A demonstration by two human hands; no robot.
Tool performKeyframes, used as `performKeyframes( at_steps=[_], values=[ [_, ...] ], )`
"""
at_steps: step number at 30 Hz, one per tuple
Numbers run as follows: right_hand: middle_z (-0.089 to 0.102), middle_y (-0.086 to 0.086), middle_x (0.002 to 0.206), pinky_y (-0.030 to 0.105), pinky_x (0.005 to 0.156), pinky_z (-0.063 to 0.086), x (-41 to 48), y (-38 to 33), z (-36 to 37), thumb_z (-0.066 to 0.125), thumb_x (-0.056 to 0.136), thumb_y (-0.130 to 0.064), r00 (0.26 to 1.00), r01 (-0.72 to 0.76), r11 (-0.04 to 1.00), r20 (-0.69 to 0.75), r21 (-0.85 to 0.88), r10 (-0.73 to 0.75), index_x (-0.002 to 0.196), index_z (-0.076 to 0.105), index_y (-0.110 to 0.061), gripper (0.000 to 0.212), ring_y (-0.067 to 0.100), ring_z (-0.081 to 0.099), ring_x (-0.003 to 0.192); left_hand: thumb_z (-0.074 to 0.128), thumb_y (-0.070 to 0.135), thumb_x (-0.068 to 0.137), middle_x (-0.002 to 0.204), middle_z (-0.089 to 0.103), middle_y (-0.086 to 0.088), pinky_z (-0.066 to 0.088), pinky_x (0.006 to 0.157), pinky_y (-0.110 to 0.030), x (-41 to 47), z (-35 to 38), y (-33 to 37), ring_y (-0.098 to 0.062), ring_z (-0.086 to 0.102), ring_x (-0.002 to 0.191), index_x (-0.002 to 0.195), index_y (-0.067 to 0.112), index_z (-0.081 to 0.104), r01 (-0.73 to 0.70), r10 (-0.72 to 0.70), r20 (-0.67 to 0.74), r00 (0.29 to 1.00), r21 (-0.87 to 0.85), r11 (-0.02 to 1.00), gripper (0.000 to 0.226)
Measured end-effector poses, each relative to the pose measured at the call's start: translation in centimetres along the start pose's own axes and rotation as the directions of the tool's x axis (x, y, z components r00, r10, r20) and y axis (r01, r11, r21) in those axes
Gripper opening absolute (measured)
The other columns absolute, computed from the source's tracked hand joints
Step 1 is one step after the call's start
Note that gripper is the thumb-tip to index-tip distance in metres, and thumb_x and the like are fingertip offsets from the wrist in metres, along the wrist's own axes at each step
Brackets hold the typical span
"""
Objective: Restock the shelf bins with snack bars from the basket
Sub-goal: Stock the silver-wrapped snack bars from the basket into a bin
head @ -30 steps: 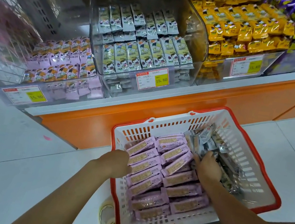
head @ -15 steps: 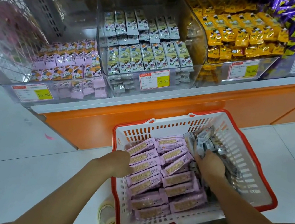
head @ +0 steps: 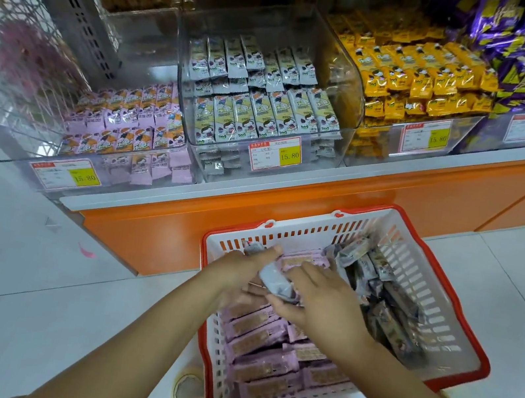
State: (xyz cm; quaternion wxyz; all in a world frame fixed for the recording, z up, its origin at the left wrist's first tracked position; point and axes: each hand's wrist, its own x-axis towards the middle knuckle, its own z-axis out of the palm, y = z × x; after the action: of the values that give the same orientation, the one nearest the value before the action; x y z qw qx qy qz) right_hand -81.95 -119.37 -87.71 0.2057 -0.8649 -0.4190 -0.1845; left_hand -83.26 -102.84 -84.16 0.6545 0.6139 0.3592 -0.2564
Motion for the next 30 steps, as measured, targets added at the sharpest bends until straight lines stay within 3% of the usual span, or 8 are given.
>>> performKeyframes(
  at_steps=[5, 10, 14, 20, 24, 26, 28, 30],
  values=[
    [0.057, -0.009, 0.079, 0.022, 0.058, 0.040, 2.5, -1.2, -2.7, 0.059, 0.076, -0.060, 0.995, -0.103, 0.939, 0.025, 0.329, 0.100, 0.087, 0.065, -0.017, 0.046, 0.007, 0.054, 0.066, 0.070, 0.020, 0.083, 0.089, 0.066, -0.015, 0.058, 0.063, -0.034, -1.0, -0.6, 1.3, -0.025, 0.067, 0.071, 0.102, 0.001, 0.062, -0.039, 0.059, 0.058, 0.997, -0.300, 0.953, 0.028],
    [0.055, -0.005, 0.080, 0.019, 0.058, 0.046, 5.1, 0.9, -6.2, 0.061, 0.075, -0.055, 0.865, -0.463, 0.555, 0.217, 0.691, 0.452, 0.086, 0.059, -0.023, 0.034, 0.006, 0.050, 0.065, 0.064, 0.012, 0.075, 0.090, 0.068, -0.014, 0.058, 0.056, -0.032, -2.4, -1.8, 2.8, -0.020, 0.070, 0.070, 0.108, 0.003, 0.062, -0.073, 0.207, 0.209, 0.956, -0.515, 0.854, 0.035],
    [0.046, -0.008, 0.067, 0.016, 0.061, 0.037, 8.0, 2.9, -6.2, 0.054, 0.081, -0.054, 0.826, -0.539, 0.538, 0.283, 0.648, 0.487, 0.074, 0.053, -0.017, 0.038, 0.003, 0.041, 0.058, 0.065, 0.018, 0.072, 0.099, 0.071, -0.016, 0.058, 0.079, -0.033, -2.2, -1.8, 3.0, -0.020, 0.071, 0.085, 0.095, -0.001, 0.067, -0.139, 0.259, 0.223, 0.940, -0.440, 0.887, 0.030],
    [0.041, 0.002, 0.070, 0.029, 0.062, 0.033, 12.6, 2.7, -4.4, 0.051, 0.090, -0.056, 0.793, -0.607, 0.634, 0.416, 0.479, 0.445, 0.079, 0.048, -0.009, 0.048, 0.013, 0.039, 0.063, 0.064, 0.032, 0.076, 0.120, 0.064, -0.019, 0.048, 0.096, -0.049, -2.9, -1.2, 3.2, -0.032, 0.060, 0.111, 0.118, 0.010, 0.065, -0.101, 0.211, 0.353, 0.912, -0.306, 0.947, 0.048],
    [0.036, 0.000, 0.063, 0.029, 0.057, 0.029, 13.5, 0.8, -3.7, 0.045, 0.092, -0.059, 0.793, -0.601, 0.667, 0.431, 0.440, 0.430, 0.070, 0.039, -0.012, 0.052, 0.013, 0.035, 0.057, 0.066, 0.021, 0.074, 0.117, 0.066, -0.019, 0.055, 0.088, -0.041, -3.1, -1.0, 3.2, -0.025, 0.068, 0.097, 0.123, 0.001, 0.059, -0.092, 0.219, 0.368, 0.904, -0.332, 0.939, 0.053],
    [0.051, 0.011, 0.064, 0.037, 0.059, 0.040, 13.7, 0.4, -4.3, 0.043, 0.094, -0.058, 0.793, -0.599, 0.644, 0.462, 0.476, 0.397, 0.069, 0.050, -0.002, 0.062, 0.022, 0.049, 0.057, 0.067, 0.017, 0.072, 0.112, 0.067, -0.020, 0.056, 0.083, -0.039, -3.1, -1.0, 3.1, -0.024, 0.070, 0.088, 0.119, -0.001, 0.061, -0.083, 0.208, 0.342, 0.916, -0.346, 0.935, 0.051],
    [0.064, 0.024, 0.101, 0.047, 0.084, 0.048, 13.6, 0.7, -5.1, 0.046, 0.091, -0.059, 0.745, -0.647, 0.599, 0.556, 0.472, 0.368, 0.101, 0.061, 0.007, 0.068, 0.034, 0.062, 0.092, 0.068, 0.015, 0.073, 0.106, 0.069, -0.019, 0.060, 0.072, -0.037, -3.1, -1.0, 3.2, -0.023, 0.071, 0.079, 0.115, -0.002, 0.063, -0.088, 0.205, 0.300, 0.932, -0.362, 0.928, 0.046],
    [0.063, 0.010, 0.112, 0.037, 0.088, 0.048, 13.3, 1.4, -5.6, 0.059, 0.083, -0.059, 0.679, -0.708, 0.557, 0.635, 0.435, 0.368, 0.110, 0.061, -0.009, 0.057, 0.024, 0.061, 0.101, 0.067, 0.010, 0.079, 0.102, 0.069, -0.020, 0.057, 0.052, -0.027, -3.3, -1.0, 3.4, -0.020, 0.070, 0.068, 0.114, -0.003, 0.062, -0.142, 0.223, 0.218, 0.950, -0.336, 0.931, 0.038]
  ],
)
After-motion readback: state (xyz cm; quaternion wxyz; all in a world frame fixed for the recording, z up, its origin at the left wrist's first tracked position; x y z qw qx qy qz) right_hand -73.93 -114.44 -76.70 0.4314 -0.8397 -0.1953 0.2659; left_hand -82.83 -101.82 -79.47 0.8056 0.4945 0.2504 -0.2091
